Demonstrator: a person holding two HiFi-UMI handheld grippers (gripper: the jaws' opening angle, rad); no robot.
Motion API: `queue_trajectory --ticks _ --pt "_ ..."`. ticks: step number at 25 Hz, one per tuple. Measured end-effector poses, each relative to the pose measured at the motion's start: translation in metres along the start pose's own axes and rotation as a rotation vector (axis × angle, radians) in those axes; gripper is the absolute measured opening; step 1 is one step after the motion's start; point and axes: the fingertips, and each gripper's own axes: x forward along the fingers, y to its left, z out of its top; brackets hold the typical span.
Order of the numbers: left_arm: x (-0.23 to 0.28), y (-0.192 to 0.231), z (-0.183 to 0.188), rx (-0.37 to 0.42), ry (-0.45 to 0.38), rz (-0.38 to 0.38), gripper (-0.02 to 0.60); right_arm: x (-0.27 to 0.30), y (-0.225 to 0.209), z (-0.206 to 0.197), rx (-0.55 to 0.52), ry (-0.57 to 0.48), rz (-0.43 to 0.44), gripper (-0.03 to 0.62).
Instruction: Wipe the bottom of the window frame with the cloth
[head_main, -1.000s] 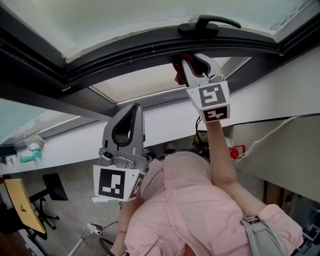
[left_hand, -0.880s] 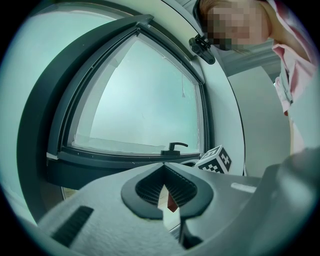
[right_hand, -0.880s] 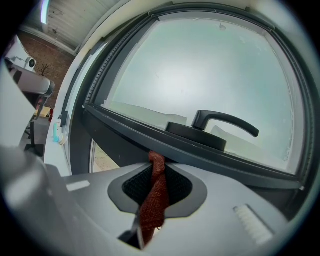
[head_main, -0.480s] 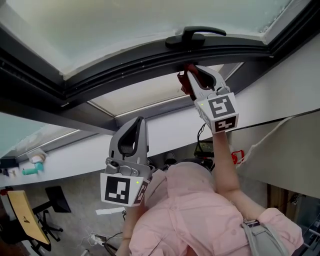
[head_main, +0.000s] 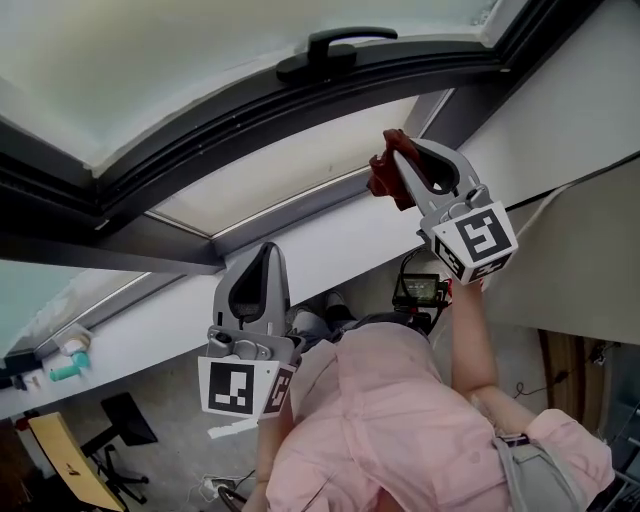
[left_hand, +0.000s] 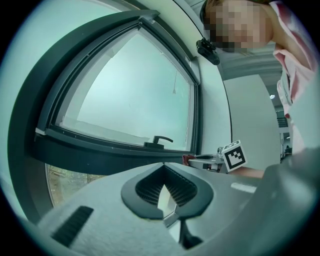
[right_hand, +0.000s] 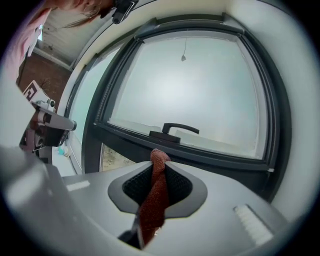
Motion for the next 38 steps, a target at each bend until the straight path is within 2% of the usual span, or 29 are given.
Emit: queue_trajectory --ticks 4,10,13,17,19,21,26,29,33,38 --pt "-0.007 -0.003 0.001 0.000 0.006 -0.041 -0.006 -0.014 -0.005 -0.001 0.038 0.021 -0.072 0.061" --pt "-0.030 0.005 0.011 0.017 0.000 -0.064 -0.006 0.004 -0.012 0.031 0.046 -0.023 -0.183 0.061" --pt "-0.039 0.013 0.013 0.019 -0.003 -0.057 -0.006 0.024 -0.017 0.063 0.022 -0.096 -0.219 0.060" --pt "-0.044 0.024 0.014 0.021 -0.007 -0.038 -0.006 0.034 -0.030 0.119 -0.039 -0.269 -0.293 0.060" --pt "-0.042 0.026 0.017 0.024 -0.013 -0.030 -0.006 0.039 -0.042 0.137 -0.083 -0.322 -0.326 0.061" --pt "-0.038 0.027 0.019 0.028 -0.018 -0.022 -0.006 0.053 -0.052 0.132 -0.110 -0.278 -0.322 0.061" --pt "-0.014 0.026 0.019 0.015 -0.021 0.006 -0.006 0.093 -0.055 0.079 -0.067 -0.029 -0.229 0.061" --pt "0.007 0.018 0.023 0.009 -0.029 0.011 -0.006 0.109 -0.063 0.061 -0.060 0.081 -0.191 0.060" --pt "0.031 0.009 0.023 0.002 -0.033 0.021 -0.006 0.123 -0.071 0.060 -0.104 0.161 -0.148 0.061" --pt "0.052 0.001 0.021 0.012 -0.032 0.032 -0.006 0.127 -0.081 0.056 -0.093 0.219 -0.098 0.060"
